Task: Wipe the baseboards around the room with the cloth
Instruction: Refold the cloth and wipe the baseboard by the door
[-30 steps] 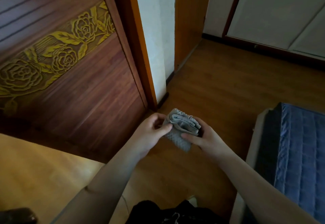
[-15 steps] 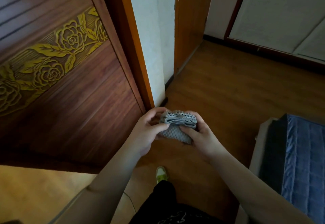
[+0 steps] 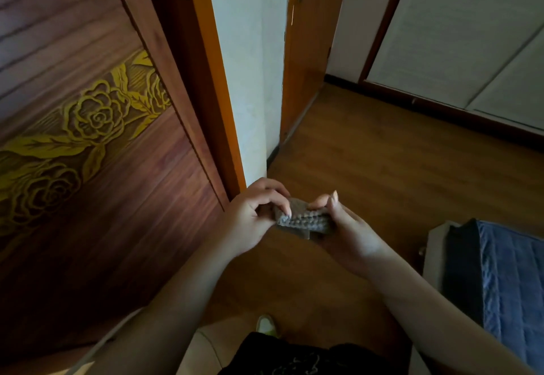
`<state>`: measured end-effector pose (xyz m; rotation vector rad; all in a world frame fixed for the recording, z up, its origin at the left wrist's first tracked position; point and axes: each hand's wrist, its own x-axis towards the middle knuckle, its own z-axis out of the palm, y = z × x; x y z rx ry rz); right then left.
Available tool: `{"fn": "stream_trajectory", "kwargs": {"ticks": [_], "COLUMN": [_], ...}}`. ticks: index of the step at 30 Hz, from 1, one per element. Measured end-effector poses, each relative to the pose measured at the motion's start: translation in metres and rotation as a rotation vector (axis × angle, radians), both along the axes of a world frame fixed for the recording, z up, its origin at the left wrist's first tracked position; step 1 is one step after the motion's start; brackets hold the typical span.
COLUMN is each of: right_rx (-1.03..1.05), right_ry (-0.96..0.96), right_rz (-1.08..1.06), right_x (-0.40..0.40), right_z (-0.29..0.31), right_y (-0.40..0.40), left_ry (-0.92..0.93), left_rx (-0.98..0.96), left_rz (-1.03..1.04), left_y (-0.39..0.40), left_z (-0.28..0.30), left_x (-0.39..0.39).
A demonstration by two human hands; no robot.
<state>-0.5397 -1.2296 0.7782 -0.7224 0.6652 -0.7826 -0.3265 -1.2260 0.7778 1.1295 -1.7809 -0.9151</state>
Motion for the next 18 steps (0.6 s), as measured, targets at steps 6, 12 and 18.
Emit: {"fn": "stream_trajectory", "kwargs": {"ticks": [6,12,18], "right_rx": [-0.112,-0.274,-0.413], "right_ry": [0.289,0.566,0.671], "right_rz": [-0.113,0.131,0.057], "right_x": [-0.002,-0.030,-0.068], "right_z": [-0.005,-0.003,-0.009], "right_y": [-0.032,-0.069,-0.116], "left_ry": [-0.007,-0.016,0.141], "left_rx": [-0.062,-0.005,0.429], "left_rz": [-0.005,0.034,0.145], "left_y": [-0.040,-0.072,-0.113], "left_z": [0.005,0.001,-0.004], "left_x": [-0.010,-0.032,-0.073]}}
